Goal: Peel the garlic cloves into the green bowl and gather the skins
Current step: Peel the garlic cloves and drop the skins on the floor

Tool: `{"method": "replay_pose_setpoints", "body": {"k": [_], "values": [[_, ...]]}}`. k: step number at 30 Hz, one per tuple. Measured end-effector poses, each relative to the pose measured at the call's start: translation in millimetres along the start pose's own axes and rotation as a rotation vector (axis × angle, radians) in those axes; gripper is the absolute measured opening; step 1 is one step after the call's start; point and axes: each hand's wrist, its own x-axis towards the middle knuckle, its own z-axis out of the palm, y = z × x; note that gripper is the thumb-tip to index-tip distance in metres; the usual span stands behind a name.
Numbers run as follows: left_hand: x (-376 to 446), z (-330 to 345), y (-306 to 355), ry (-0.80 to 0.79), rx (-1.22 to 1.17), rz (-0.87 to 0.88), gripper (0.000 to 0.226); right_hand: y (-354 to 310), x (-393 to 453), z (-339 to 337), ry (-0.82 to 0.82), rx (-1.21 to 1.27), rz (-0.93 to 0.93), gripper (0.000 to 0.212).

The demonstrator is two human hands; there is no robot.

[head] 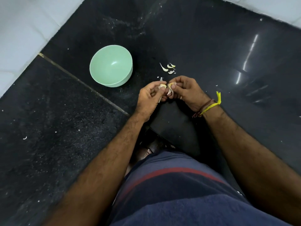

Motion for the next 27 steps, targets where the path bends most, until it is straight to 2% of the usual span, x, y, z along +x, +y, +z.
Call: {"method": "replay_pose_setpoints", "body": {"k": [4,7,13,20,27], "values": [[-2,3,-1,0.055,0.027,-0.010,0.015,0,-7,2,0.129,0.094,-0.024,0.007],[-4,4,0,0.007,0.040,0.017,0.017,2,-7,9,0.197,0.082,-0.040,0.009],[-7,7,1,0.074,0.004,0.045,0.004,6,-9,13,0.177,0.030,-0.030,0.018],[-5,5,-5,0.077,-0.009,0.049,0.010,3,-10,10,0.141,-0.001,0.011,0.007],[2,1,-11,0.052,0.029,0.059,0.013,6,-9,11,0.152,-0.020,-0.028,0.009]]}}
